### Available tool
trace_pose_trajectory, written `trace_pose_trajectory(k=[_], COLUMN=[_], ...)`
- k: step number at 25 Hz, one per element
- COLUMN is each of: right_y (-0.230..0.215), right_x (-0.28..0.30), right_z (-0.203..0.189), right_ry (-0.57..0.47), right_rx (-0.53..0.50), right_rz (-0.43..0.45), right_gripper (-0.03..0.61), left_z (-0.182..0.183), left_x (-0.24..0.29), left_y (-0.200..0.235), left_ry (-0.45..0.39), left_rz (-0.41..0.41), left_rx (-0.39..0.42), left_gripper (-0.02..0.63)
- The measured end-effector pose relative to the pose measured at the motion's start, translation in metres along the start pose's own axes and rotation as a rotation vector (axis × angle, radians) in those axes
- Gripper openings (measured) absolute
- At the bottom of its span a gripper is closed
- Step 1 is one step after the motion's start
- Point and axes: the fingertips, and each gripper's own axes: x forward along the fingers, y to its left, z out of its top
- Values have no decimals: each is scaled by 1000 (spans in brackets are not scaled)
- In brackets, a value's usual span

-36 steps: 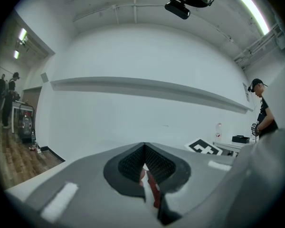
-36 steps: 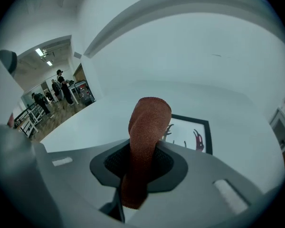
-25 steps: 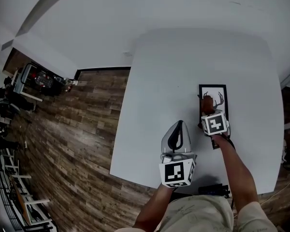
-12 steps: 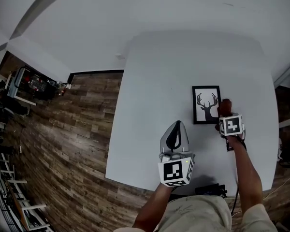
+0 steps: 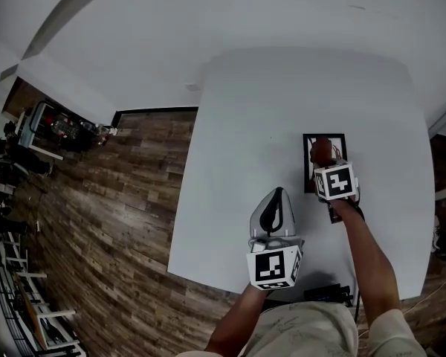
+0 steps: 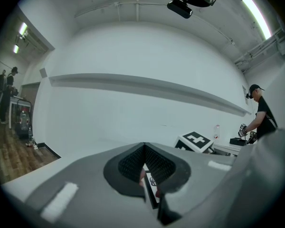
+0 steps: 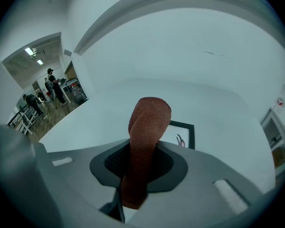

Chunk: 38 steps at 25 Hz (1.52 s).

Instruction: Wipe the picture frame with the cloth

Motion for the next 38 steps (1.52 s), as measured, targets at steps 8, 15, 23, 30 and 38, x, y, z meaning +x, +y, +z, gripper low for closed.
trace_pose_trajectory(k=[8,15,23,30,38], right_y=[22,-14,-98,-103,-25], right_x=[48,48,22,13,39], right_z=[-3,-16,-37,-25,24], right_ry=[97,118,138,112,78], right_rx=[-23,16,74,74,2], right_rz=[34,-11,-143,-155,-13], right_gripper=[104,104,104,104,104], left_z=[1,-2,-7,-9,-8], left_x=[-4,2,9,14,7], left_y=[8,7,-5,-7,4], left_ry=[7,7,15,19,10], left_rz=[22,12,-21,-30,7], left_rx=[9,6,-10,-20,-3], left_gripper=[1,1,1,1,1])
